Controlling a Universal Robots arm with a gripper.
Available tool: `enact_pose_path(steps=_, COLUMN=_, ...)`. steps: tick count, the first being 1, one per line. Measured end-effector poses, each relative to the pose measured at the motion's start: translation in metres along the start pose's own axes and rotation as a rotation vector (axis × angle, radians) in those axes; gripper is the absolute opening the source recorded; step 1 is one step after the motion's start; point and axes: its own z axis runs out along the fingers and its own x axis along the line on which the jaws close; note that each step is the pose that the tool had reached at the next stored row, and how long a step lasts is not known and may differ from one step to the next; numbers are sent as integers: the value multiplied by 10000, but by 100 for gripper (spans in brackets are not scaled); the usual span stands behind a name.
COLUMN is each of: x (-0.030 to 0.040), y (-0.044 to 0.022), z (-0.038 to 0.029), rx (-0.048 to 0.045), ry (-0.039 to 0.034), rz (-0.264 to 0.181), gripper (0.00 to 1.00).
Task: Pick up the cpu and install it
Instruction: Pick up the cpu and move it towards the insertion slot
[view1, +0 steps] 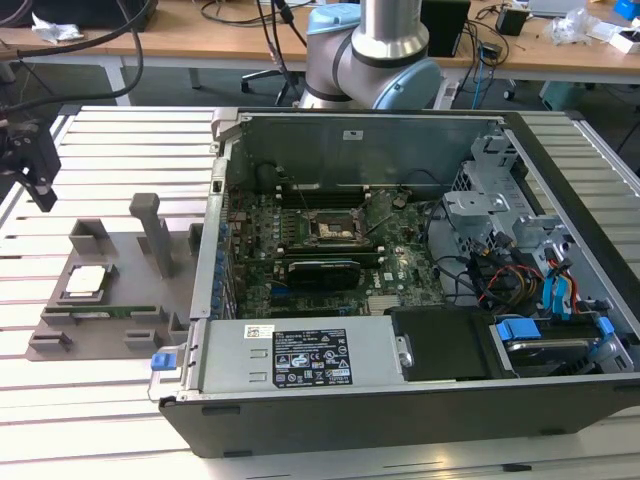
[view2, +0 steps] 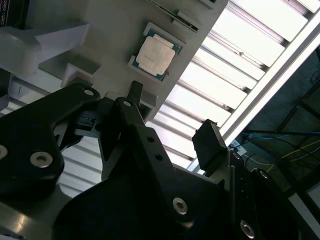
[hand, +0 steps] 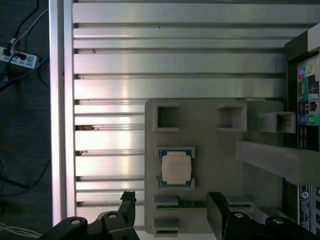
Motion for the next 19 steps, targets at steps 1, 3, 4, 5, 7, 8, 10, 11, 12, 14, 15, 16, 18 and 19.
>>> enact_pose_path(steps=1, x=0, y=0, z=5, rx=0, ry=-1, rz=0, gripper=68)
enact_pose_path(steps=3, x=0, y=0, z=16, rx=1, ry=0, rz=0, gripper=68)
enact_pose_path(steps=4, x=0, y=0, z=20, rx=0, ry=0, rz=0, gripper=68)
enact_pose_path(steps=5, x=0, y=0, z=25, rx=0, ry=-1, rz=0, gripper=68)
enact_pose_path(steps=7, x=1, y=0, z=37, rx=1, ry=0, rz=0, gripper=68)
enact_pose_path(steps=8, x=1, y=0, z=42, rx=1, ry=0, rz=0, gripper=68)
enact_pose_path(steps=10, x=1, y=0, z=58, rx=1, ry=0, rz=0, gripper=68)
enact_pose_path(steps=11, x=1, y=0, z=63, rx=1, ry=0, rz=0, gripper=68)
enact_pose_path(steps=12, x=1, y=0, z=67, rx=1, ry=0, rz=0, gripper=68)
enact_pose_path(steps=14, x=2, y=0, z=80, rx=0, ry=-1, rz=0, gripper=68)
enact_pose_path(steps=15, x=2, y=0, z=85, rx=1, ry=0, rz=0, gripper=68)
enact_pose_path(steps=16, x=2, y=0, z=92, rx=0, ry=0, rz=0, gripper=68)
enact_pose_path(steps=18, x=3, y=0, z=101, rx=1, ry=0, rz=-1, gripper=68)
enact_pose_path(steps=19, x=3, y=0, z=106, rx=1, ry=0, rz=0, gripper=68)
